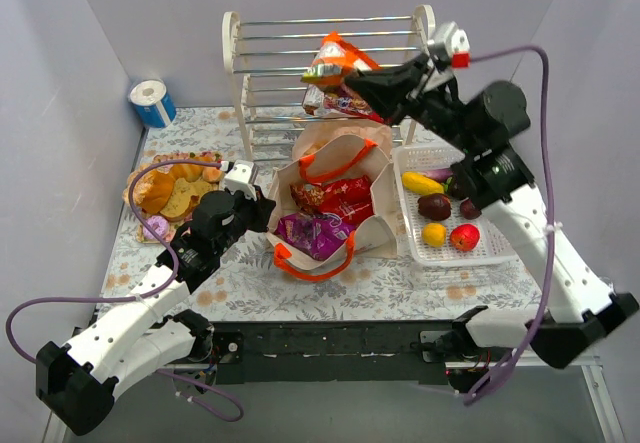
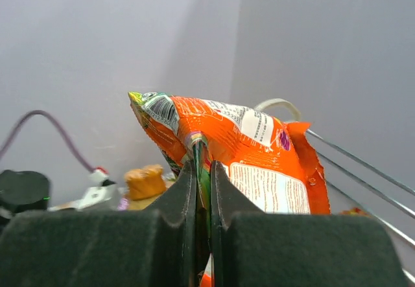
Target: Place the mixed food into the grocery bags and tie them
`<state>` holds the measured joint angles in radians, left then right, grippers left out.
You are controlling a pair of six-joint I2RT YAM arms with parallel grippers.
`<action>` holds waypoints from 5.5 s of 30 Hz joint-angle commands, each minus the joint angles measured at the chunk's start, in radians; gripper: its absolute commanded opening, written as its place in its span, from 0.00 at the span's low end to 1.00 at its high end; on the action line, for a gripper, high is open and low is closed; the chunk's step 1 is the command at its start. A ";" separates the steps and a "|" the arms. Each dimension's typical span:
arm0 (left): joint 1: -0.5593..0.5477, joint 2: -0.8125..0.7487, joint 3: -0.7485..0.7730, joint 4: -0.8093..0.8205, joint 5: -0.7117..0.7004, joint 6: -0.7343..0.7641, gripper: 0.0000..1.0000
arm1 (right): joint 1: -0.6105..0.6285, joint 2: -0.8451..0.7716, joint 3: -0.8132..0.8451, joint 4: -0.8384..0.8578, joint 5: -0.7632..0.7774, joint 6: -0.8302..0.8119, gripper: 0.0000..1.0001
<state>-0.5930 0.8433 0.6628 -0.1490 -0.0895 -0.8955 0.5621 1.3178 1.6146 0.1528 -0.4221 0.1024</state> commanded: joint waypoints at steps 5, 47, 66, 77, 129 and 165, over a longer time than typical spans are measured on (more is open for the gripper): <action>0.004 0.007 0.001 -0.018 -0.024 0.017 0.00 | 0.062 -0.207 -0.557 0.264 -0.026 0.335 0.01; 0.004 0.023 0.001 -0.023 -0.061 0.015 0.00 | 0.349 -0.044 -0.311 -0.607 0.571 0.212 0.78; 0.004 0.033 0.011 -0.021 -0.035 0.006 0.00 | 0.139 -0.161 -0.475 -0.544 0.428 0.241 0.79; 0.004 0.088 0.226 -0.188 -0.139 -0.087 0.00 | 0.140 -0.110 -0.300 -0.663 0.433 0.178 0.01; 0.384 -0.090 0.258 -0.305 -0.242 -0.103 0.00 | 0.234 -0.111 -0.249 -0.495 0.276 0.169 0.01; 0.386 -0.532 -0.060 0.522 -1.073 0.693 0.00 | 0.674 0.136 -0.183 -0.246 0.148 0.283 0.01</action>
<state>-0.2237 0.3576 0.6052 -0.0463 -1.0790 -0.4458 1.2209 1.4509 1.3109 -0.2314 -0.1558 0.3683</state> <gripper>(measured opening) 0.020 0.031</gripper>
